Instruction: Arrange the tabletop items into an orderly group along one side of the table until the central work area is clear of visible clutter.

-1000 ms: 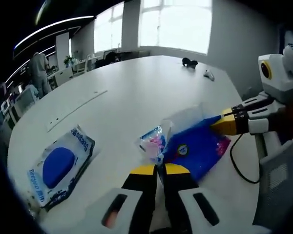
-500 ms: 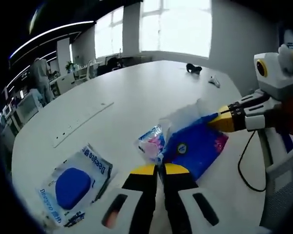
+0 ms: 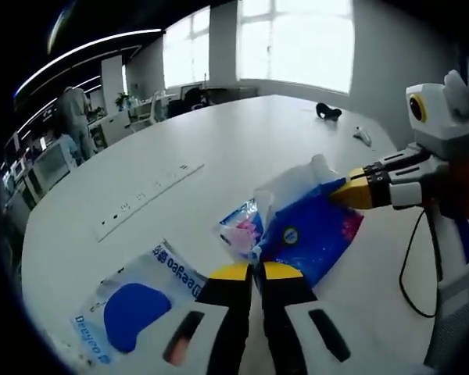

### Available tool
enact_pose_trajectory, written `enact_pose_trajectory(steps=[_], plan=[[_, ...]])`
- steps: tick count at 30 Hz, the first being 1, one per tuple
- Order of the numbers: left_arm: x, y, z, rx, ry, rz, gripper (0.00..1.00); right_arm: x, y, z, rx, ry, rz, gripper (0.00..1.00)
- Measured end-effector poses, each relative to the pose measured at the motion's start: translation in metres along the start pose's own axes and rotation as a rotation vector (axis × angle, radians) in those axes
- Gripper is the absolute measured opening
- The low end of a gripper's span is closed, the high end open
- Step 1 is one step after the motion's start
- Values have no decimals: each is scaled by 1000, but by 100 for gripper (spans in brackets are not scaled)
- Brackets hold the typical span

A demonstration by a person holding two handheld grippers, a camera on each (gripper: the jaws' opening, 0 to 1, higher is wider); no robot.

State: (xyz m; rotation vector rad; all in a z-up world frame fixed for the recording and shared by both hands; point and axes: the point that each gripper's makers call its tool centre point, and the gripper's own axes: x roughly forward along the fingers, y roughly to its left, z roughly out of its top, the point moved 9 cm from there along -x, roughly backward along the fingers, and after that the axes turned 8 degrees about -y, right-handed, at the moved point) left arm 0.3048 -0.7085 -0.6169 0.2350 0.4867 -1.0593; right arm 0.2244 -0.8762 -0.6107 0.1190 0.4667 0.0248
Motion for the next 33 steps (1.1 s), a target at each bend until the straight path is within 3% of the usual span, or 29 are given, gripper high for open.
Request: enact_pose_trajectory(steps=[13,20,23,33], plan=[[18,23,-11,-98,7,42,3,42,-8,4,-59,35,50,0],[25,35,-8,-165,-11,55,3,57,-12,11,-40,29,57,0],[28,40,-6,-191,-17,62,2,63,-14,14,9,20,52,0],[42,52,-7,-251,20,65,3,82,-18,16,55,44,49,0]])
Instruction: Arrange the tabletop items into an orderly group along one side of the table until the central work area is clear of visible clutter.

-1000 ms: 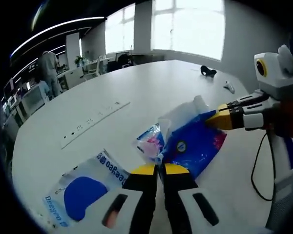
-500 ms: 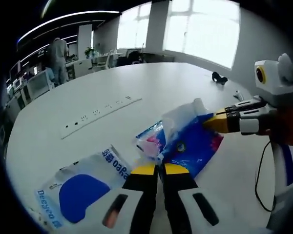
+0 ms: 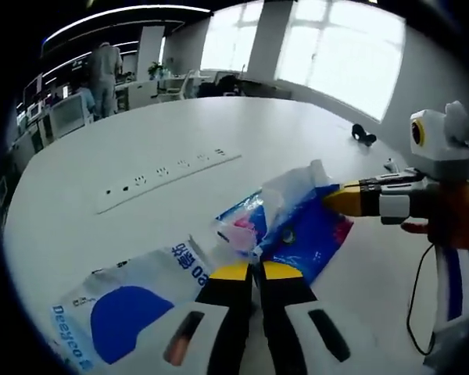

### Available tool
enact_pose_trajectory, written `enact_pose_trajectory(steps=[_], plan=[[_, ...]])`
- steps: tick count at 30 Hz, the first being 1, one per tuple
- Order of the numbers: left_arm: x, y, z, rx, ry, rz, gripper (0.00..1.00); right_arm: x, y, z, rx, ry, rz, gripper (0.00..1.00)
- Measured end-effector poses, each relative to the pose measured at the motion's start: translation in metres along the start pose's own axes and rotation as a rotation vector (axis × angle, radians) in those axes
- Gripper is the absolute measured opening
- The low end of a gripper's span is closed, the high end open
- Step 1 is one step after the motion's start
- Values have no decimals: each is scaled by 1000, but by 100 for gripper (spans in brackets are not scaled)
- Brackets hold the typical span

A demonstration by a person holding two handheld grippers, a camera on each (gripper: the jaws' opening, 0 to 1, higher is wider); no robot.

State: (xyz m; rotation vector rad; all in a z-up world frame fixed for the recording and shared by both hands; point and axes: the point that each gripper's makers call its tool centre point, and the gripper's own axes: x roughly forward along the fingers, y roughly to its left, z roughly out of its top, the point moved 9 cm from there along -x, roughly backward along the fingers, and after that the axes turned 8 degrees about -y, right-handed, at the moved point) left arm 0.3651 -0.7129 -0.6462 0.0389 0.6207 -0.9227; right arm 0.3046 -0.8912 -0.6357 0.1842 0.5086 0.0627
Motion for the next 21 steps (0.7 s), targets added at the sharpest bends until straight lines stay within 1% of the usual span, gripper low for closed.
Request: enact_pose_trajectory(steps=[4,7,11,16,21], plan=[[4,4,-1,-21,19,14,3,5,1,-3,7,14,7,0],[7,6,-1,-10,31,8,3,8,0,-4,-1,23,9,0],[10,9,-3,-32,48,6,3,11,-1,-6,31,45,2,0],[12,9,-6,-36,64,12,4,16,-2,-12,38,57,0,0],[14,11,-9,-40,67,8,5,18,-3,-17,56,70,-6,0]])
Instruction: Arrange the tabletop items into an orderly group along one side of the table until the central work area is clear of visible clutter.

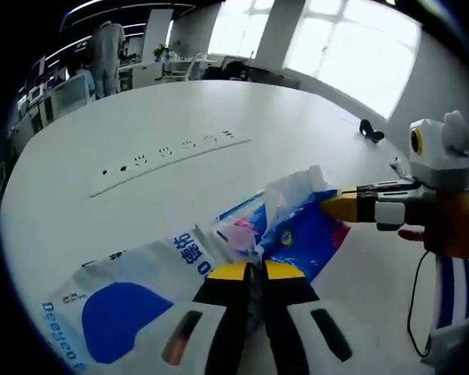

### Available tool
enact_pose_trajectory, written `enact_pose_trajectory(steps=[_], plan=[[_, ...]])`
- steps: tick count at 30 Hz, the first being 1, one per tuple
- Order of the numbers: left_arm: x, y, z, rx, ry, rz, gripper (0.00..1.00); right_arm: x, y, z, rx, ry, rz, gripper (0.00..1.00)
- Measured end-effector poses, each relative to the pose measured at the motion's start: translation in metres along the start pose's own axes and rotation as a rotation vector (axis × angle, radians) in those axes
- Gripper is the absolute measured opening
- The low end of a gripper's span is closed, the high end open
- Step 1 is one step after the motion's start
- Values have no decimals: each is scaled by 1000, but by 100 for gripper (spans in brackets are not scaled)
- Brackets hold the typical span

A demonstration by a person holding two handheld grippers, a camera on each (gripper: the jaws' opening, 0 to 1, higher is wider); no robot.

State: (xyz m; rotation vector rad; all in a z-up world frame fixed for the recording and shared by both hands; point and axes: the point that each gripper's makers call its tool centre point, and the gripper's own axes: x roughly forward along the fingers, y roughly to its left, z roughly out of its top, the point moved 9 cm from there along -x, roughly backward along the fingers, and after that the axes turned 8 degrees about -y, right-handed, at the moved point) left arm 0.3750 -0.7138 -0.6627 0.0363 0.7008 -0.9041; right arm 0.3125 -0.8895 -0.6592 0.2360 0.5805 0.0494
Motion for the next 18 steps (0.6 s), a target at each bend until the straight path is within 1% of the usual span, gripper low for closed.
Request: enact_pose_trajectory(steps=[5,10,15,18], plan=[[3,2,2,-13,1,0,6,4,-2,0,15,-1,0,0],[4,3,4,2,8,6,7,6,-3,2,15,-4,-7,0],[2,2,3,-9,11,8,8,8,-1,3,5,-3,-7,1],[2,3,4,-3,3,22,12,8,0,3,8,-11,0,4]])
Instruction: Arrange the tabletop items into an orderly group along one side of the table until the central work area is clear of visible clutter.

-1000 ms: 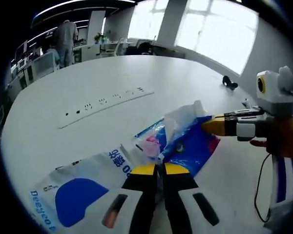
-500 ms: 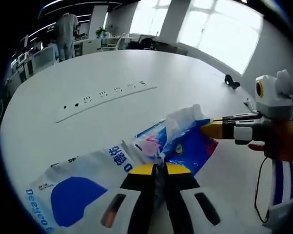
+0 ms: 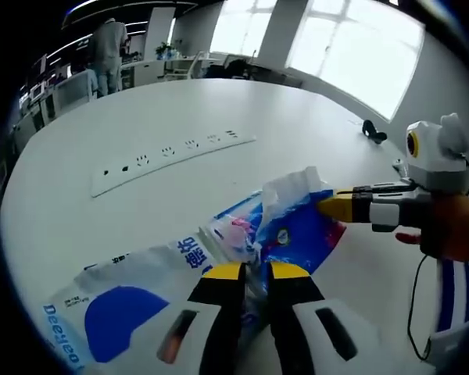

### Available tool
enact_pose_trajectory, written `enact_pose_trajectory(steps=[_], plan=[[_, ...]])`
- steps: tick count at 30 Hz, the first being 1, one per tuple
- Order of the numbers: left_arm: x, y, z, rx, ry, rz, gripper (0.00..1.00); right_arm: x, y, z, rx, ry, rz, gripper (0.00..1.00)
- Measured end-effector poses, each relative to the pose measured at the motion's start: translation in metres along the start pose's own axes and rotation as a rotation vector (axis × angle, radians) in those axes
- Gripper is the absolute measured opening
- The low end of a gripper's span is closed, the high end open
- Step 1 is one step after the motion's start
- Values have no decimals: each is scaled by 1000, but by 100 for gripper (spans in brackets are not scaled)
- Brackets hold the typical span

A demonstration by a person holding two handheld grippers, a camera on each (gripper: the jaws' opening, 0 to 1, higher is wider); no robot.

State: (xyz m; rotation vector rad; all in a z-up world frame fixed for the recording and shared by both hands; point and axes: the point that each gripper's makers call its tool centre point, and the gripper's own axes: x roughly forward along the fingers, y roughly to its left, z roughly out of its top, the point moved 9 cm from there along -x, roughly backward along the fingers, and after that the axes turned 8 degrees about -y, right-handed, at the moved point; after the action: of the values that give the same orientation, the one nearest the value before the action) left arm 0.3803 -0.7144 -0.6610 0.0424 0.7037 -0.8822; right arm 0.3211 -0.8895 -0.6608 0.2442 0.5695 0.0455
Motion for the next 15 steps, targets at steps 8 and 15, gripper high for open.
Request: enact_pose_trajectory(steps=[8,15], plan=[[-2,-4,3,-38,-11,-2,11,-2,-6,-1,3,-2,-24,9],[-2,-6,4,-44,-14,-4,12,-1,-4,2,1,-12,10,17]])
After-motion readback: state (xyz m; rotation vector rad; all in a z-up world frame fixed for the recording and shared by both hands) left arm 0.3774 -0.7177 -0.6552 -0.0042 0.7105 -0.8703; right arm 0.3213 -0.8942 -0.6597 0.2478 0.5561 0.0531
